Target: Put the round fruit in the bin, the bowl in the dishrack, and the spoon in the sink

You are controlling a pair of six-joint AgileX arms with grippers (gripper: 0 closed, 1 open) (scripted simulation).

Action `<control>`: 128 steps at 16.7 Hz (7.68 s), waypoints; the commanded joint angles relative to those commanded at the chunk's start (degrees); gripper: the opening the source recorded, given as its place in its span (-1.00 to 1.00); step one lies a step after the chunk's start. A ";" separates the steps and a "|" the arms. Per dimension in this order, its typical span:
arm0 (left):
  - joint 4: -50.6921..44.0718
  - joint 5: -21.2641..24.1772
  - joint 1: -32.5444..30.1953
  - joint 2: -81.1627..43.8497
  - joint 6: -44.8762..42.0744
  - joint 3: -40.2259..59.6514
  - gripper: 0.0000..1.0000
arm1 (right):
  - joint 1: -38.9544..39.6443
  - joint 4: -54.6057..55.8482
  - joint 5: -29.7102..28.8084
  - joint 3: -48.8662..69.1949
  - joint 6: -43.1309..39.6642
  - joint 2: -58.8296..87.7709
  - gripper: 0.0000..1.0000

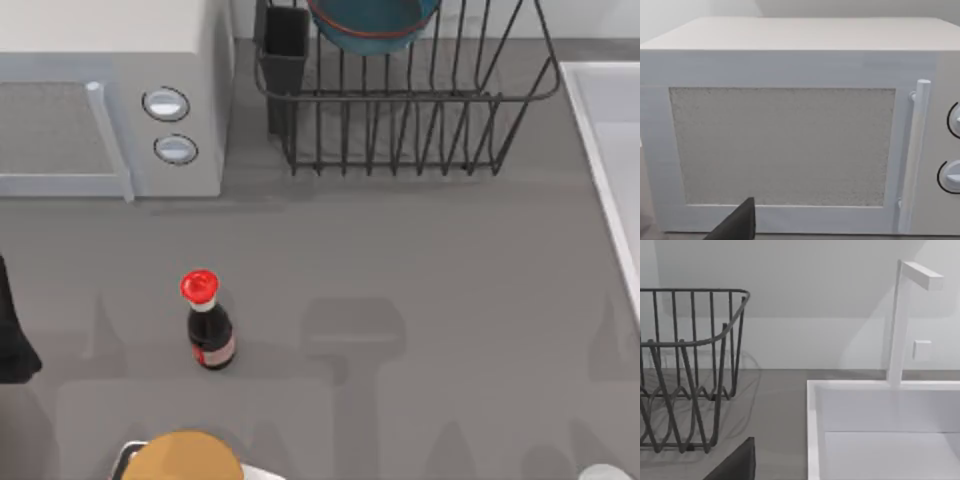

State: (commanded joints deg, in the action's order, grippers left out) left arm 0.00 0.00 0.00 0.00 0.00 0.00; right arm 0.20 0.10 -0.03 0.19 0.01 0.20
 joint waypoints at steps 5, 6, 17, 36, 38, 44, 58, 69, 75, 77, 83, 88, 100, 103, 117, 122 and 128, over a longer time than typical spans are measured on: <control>0.00 0.00 0.00 0.00 0.00 0.00 1.00 | -2.21 -5.67 0.16 5.20 -6.16 6.20 1.00; 0.00 0.00 0.00 0.00 0.00 0.00 1.00 | -3.23 -8.21 0.18 7.48 -9.17 9.25 1.00; 0.00 0.00 0.00 0.00 0.00 0.00 1.00 | -18.10 -46.85 -0.32 39.05 -55.97 63.19 1.00; 0.00 0.00 0.00 0.00 0.00 0.00 1.00 | -23.29 -47.31 0.34 44.62 -72.27 87.05 1.00; 0.00 0.00 0.00 0.00 0.00 0.00 1.00 | -23.24 -40.86 0.33 41.38 -72.19 89.98 1.00; 0.00 0.00 0.00 0.00 0.00 0.00 1.00 | -23.22 -33.62 0.33 37.35 -72.14 93.72 1.00; 0.00 0.00 0.00 0.00 0.00 0.00 1.00 | -23.22 -33.62 0.33 37.35 -72.14 93.72 -0.81; 0.00 0.00 0.00 0.00 0.00 0.00 1.00 | -23.03 -39.92 0.38 39.67 -69.84 89.70 -1.00; 0.00 0.00 0.00 0.00 0.00 0.00 1.00 | -23.15 -53.53 0.49 47.87 -70.54 85.25 -1.00; 0.00 0.00 0.00 0.00 0.00 0.00 1.00 | -23.25 -59.99 0.45 51.42 -70.58 83.06 -1.00; 0.00 0.00 0.00 0.00 0.00 0.00 1.00 | -23.26 -65.65 0.37 55.52 -70.22 79.85 -1.00; 0.00 0.00 0.00 0.00 0.00 0.00 1.00 | -22.75 -66.98 0.37 58.95 -69.91 83.22 -1.00; 0.00 0.00 0.00 0.00 0.00 0.00 1.00 | -15.26 -86.73 0.17 120.13 -63.71 127.13 -1.00; 0.00 0.00 0.00 0.00 0.00 0.00 1.00 | -12.98 -91.64 0.15 138.23 -60.81 138.78 -1.00; 0.00 0.00 0.00 0.00 0.00 0.00 1.00 | -8.86 -98.28 -0.11 165.97 -54.46 157.42 -1.00; 0.00 0.00 0.00 0.00 0.00 0.00 1.00 | -8.73 -92.76 -0.08 159.28 -54.38 154.40 -1.00; 0.00 0.00 0.00 0.00 0.00 0.00 1.00 | -8.59 -82.40 -0.02 141.97 -54.47 150.48 -1.00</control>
State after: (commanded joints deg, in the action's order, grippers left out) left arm 0.00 0.00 0.00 0.00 0.00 0.00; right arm -8.39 -82.30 -0.05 142.17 -54.46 150.69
